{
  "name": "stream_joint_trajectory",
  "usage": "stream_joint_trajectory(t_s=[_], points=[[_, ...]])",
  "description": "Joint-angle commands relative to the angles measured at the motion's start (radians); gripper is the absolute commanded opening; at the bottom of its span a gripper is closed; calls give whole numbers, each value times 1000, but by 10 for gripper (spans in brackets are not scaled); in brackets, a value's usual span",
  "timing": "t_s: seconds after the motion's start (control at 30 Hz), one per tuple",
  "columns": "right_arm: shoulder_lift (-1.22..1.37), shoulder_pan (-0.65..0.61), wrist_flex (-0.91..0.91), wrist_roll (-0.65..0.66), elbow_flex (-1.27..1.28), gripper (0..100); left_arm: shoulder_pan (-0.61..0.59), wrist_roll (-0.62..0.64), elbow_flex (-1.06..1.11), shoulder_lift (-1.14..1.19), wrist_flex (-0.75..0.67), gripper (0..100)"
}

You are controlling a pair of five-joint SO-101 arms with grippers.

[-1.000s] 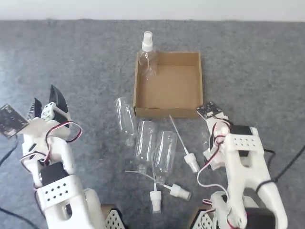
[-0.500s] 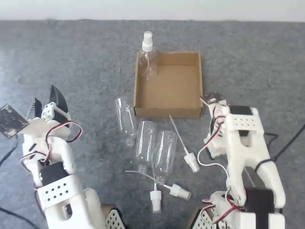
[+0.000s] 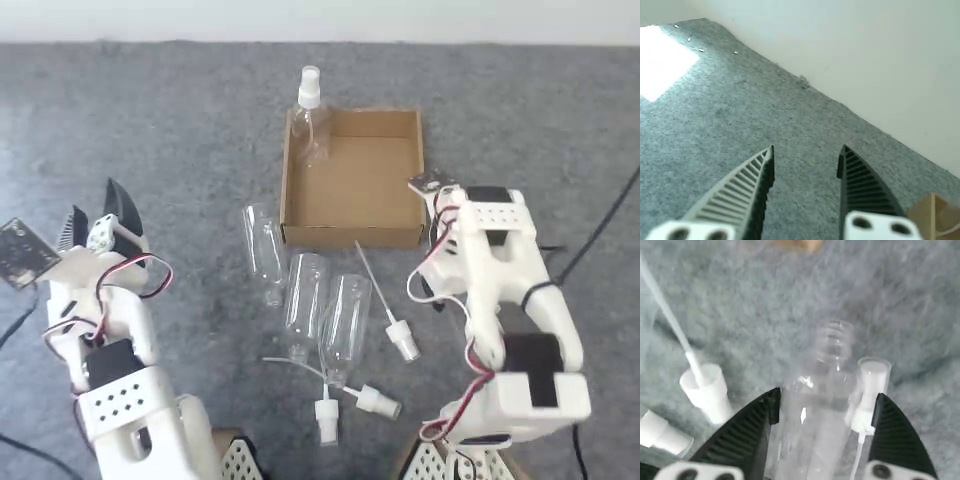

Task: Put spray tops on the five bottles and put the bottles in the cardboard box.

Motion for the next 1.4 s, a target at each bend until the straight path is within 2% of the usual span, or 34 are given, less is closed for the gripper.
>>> stream_joint_trajectory(t_s=[0.0,0.17,0.33,0.57,0.9,1.37], points=[[25,-8,19,-3,-101,239,3,-12,-12,-18,-28,196],[59,-10,18,-2,-126,236,3,-12,-12,-18,-28,196],[61,-12,12,-6,-150,171,3,-12,-12,-18,-28,196],[59,-12,21,-6,-169,268,3,-14,-12,-18,-28,196],[67,-76,18,-9,-169,262,3,-14,-12,-18,-28,196],[70,-71,-30,-9,-167,260,3,-14,-12,-18,-28,196]])
